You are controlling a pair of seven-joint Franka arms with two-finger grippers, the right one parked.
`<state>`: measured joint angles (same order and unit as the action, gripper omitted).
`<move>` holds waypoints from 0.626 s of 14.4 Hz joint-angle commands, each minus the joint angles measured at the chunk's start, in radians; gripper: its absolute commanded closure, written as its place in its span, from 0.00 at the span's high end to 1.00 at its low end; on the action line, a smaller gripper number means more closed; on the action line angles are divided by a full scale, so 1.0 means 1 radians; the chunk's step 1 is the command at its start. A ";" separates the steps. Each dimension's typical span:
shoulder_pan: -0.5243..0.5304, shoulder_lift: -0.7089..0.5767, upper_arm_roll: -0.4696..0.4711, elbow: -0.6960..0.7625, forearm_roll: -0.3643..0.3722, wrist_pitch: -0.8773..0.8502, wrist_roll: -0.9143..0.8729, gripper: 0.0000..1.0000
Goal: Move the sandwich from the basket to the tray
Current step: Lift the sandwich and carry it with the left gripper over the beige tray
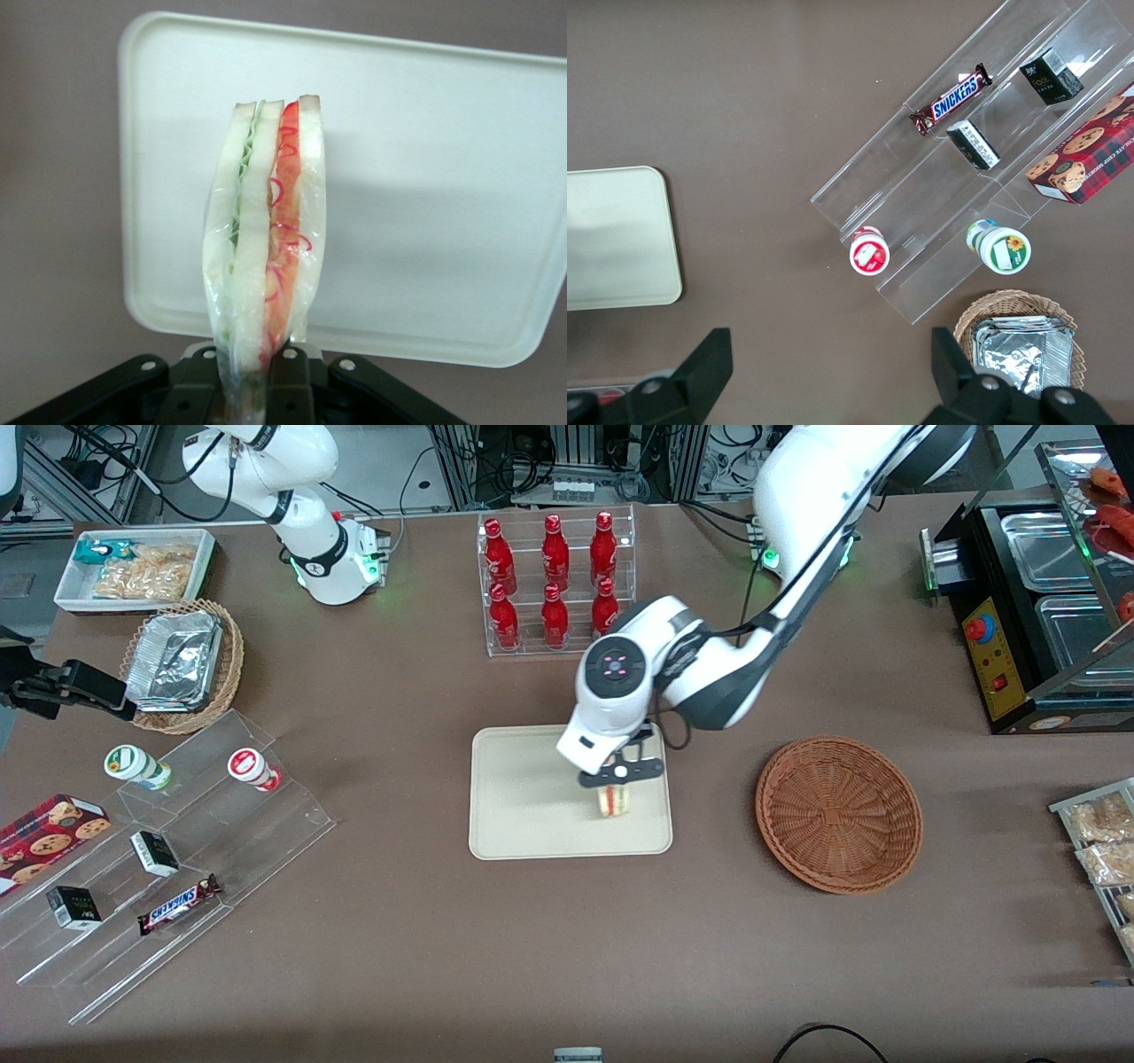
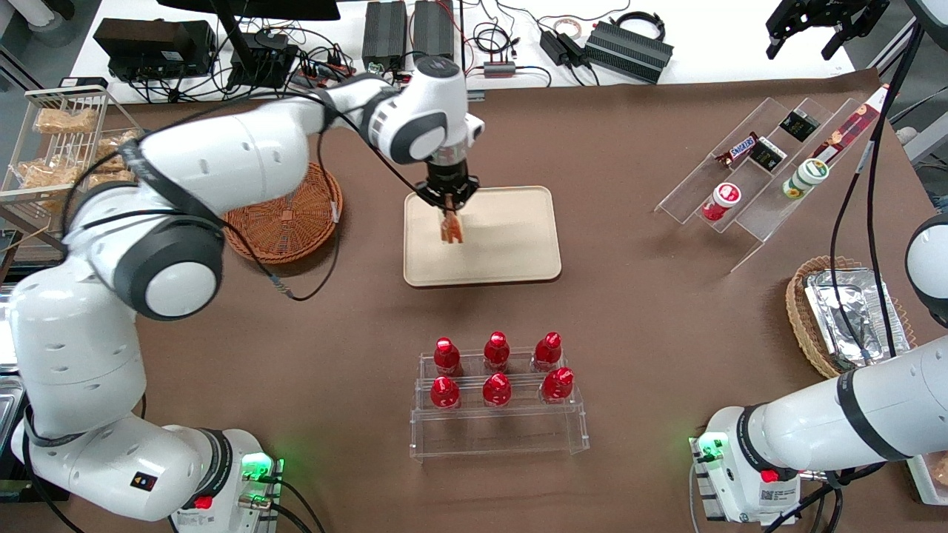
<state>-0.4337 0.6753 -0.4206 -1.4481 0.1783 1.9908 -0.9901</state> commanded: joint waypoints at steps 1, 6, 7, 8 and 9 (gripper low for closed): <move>-0.049 0.073 0.008 0.069 0.020 0.035 -0.018 0.15; -0.091 0.135 0.014 0.117 0.021 0.039 -0.019 0.40; -0.091 0.136 0.014 0.120 0.021 0.039 -0.019 0.57; -0.089 0.136 0.016 0.121 0.021 0.040 -0.019 0.82; -0.089 0.133 0.017 0.123 0.021 0.045 -0.021 1.00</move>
<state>-0.5090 0.7937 -0.4149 -1.3671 0.1821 2.0428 -0.9945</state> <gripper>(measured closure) 0.498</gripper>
